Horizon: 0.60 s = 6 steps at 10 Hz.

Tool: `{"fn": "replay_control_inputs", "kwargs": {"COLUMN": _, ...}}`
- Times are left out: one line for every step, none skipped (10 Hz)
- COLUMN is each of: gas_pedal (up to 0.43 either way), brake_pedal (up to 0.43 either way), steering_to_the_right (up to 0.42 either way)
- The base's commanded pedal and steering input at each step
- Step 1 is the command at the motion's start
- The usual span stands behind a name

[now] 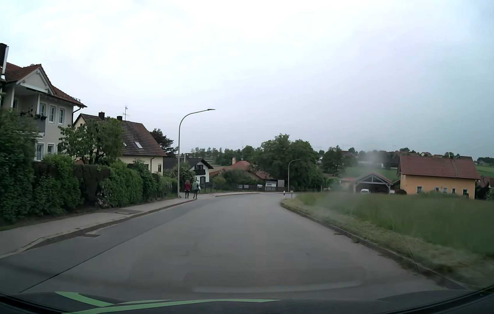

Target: Follow the waypoints while adhering to traffic rules and regulations

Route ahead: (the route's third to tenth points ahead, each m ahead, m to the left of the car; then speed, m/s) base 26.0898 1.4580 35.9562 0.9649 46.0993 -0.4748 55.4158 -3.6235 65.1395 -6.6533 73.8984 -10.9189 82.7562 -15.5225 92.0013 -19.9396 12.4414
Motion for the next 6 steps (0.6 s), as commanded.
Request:
{"fn": "replay_control_inputs", "kwargs": {"gas_pedal": 0.0, "brake_pedal": 0.0, "steering_to_the_right": -0.003}}
{"fn": "replay_control_inputs", "kwargs": {"gas_pedal": 0.0, "brake_pedal": 0.0, "steering_to_the_right": -0.003}}
{"fn": "replay_control_inputs", "kwargs": {"gas_pedal": 0.0, "brake_pedal": 0.0, "steering_to_the_right": -0.001}}
{"fn": "replay_control_inputs", "kwargs": {"gas_pedal": 0.0, "brake_pedal": 0.0, "steering_to_the_right": 0.0}}
{"fn": "replay_control_inputs", "kwargs": {"gas_pedal": 0.0, "brake_pedal": 0.0, "steering_to_the_right": 0.0}}
{"fn": "replay_control_inputs", "kwargs": {"gas_pedal": 0.0, "brake_pedal": 0.0, "steering_to_the_right": 0.002}}
